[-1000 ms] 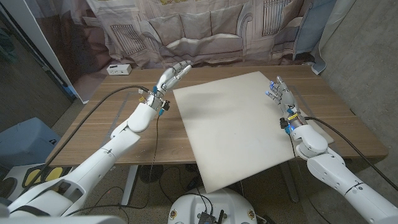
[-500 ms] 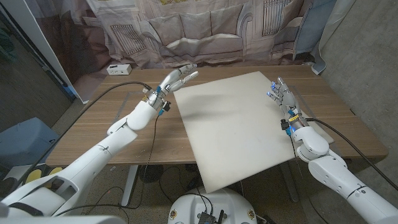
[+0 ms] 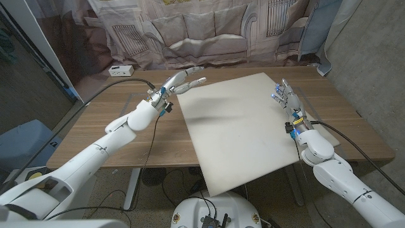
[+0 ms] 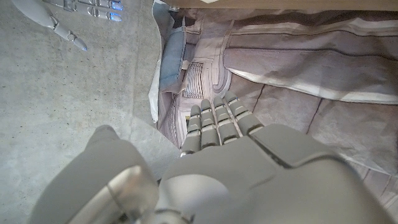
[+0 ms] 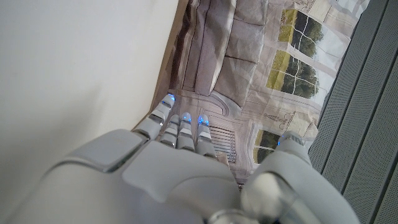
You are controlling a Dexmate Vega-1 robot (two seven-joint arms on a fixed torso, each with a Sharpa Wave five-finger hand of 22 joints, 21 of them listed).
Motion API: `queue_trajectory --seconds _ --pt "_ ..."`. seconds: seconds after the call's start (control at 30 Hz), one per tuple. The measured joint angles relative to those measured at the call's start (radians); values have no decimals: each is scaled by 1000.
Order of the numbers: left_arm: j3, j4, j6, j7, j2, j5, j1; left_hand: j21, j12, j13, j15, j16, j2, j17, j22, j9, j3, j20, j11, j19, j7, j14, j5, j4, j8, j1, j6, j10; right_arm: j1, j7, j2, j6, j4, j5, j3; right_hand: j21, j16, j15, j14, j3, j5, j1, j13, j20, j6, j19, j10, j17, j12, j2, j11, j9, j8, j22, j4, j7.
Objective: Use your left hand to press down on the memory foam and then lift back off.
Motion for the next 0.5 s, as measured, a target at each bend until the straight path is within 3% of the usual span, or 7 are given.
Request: queue_trajectory --seconds 0.33,0.5 --pt "19 -20 16 51 22 115 -21 -8 0 0 -5 0 0 0 0 0 1 0 0 0 0 5 0 -1 0 0 0 0 -20 -11 -1 3 -10 -4 9 0 0 0 0 0 0 0 0 0 0 0 0 0 0 0 0 0 0 0 0 0" --pt "36 -38 40 57 34 174 -40 -19 -10 0 -8 -13 5 3 0 0 3 -2 -15 -16 -9 -9 0 -3 -9 5 -9 -17 -35 -16 -1 8 -16 -5 16 0 0 0 0 0 0 0 0 0 0 0 5 0 0 0 -5 0 -4 0 0 0"
